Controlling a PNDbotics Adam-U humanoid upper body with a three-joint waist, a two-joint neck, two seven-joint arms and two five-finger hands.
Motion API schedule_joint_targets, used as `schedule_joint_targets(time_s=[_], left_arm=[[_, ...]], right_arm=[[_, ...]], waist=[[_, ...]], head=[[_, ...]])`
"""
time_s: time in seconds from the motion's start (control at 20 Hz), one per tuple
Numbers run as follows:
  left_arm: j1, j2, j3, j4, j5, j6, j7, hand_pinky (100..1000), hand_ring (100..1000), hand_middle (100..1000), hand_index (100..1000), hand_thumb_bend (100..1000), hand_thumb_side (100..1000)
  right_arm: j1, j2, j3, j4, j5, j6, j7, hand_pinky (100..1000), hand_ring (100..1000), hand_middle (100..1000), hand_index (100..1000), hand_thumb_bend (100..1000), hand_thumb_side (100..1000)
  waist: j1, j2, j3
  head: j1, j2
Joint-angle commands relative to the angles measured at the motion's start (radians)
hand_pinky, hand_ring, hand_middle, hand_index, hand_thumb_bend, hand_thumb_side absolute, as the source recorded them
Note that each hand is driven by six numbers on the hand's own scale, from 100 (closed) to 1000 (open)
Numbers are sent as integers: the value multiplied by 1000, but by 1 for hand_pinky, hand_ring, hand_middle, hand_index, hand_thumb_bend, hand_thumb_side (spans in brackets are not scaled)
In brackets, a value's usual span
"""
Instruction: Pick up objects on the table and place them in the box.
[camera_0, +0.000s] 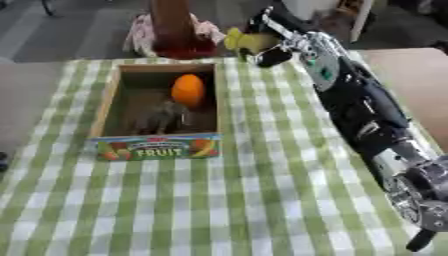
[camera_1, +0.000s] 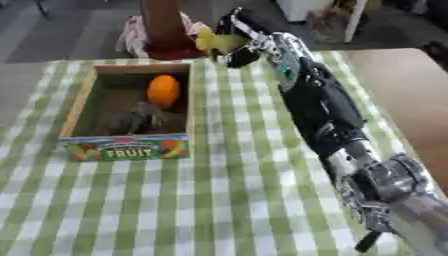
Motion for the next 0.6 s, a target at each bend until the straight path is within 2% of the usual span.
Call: schedule_joint_targets(time_s=[0.05,0.15,0.35,0.55,0.6], left_arm=[[-7,21,2,-12,6,0,-4,568,595,556,735,100,843],[-9,20,-1,-12,8,0,-6,568,595,556,735,100,843],[-13,16,-5,-13,10,0,-10,568,595,556,735,100,843],[-20,13,-8,-15,13,0,-14,568,595,556,735,100,843],[-21,13,-8,-15,13,0,-14,568,595,556,735,100,843]], right_arm=[[-40,45,23,-26,-5,-30,25,118,259,439,552,100,149],[-48,84,32,-18,10,-47,36,131,269,451,565,100,172],[-51,152,40,4,54,-64,36,150,287,464,580,100,155],[-47,205,52,30,103,-90,41,173,351,515,628,100,188],[-45,214,55,35,114,-99,46,203,412,569,676,203,206]], waist=[[5,-17,4],[8,-17,9],[11,-13,24],[13,-7,36],[13,-6,37]], head=[[-9,4],[-16,3],[-28,0],[-35,-5],[-36,-6]])
